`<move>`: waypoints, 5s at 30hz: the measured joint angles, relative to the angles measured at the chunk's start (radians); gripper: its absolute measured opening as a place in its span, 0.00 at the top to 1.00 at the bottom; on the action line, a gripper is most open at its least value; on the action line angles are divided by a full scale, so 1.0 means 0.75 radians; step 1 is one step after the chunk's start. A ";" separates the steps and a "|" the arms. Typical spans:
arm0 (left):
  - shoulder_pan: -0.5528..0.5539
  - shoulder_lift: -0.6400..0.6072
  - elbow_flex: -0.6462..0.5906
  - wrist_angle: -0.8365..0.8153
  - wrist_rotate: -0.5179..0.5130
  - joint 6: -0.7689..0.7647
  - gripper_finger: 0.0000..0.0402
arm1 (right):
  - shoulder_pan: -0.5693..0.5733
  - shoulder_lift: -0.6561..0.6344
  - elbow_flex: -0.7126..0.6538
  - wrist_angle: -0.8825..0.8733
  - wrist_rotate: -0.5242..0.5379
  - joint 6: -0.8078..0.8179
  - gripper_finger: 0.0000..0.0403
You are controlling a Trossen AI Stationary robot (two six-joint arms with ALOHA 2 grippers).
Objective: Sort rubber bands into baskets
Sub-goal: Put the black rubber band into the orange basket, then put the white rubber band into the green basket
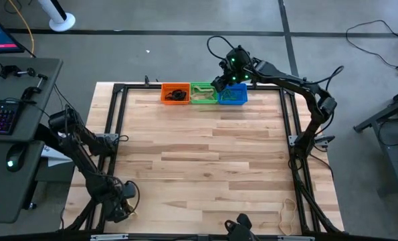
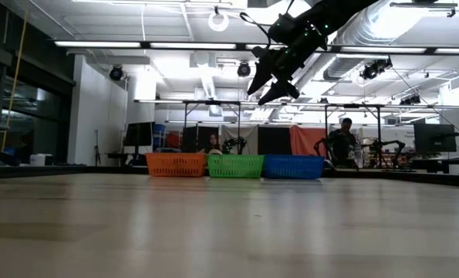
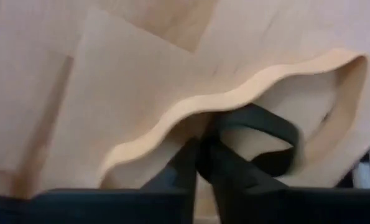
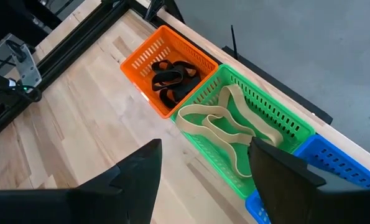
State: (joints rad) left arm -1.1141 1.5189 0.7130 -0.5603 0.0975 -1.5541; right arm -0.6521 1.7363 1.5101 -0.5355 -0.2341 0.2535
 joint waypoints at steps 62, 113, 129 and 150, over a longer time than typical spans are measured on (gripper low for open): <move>2.465 0.070 0.640 -0.024 0.029 1.884 0.51 | 0.400 -0.375 -0.148 -0.626 0.078 0.323 0.44; 2.292 -0.341 0.400 0.170 0.277 1.515 0.50 | 1.841 -0.431 -1.464 0.459 -0.595 2.598 0.77; 2.314 -0.468 0.506 0.189 0.287 1.626 0.50 | 1.616 -0.391 -1.225 0.344 -0.304 2.084 1.00; 2.230 -0.847 0.639 0.345 0.287 1.510 0.50 | 0.407 0.030 0.042 0.256 -0.007 0.225 1.00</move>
State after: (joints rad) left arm 0.5586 0.8833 1.1919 -0.3016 0.3131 -0.4217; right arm -0.3466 1.7591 1.5413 -0.3435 -0.2390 0.4226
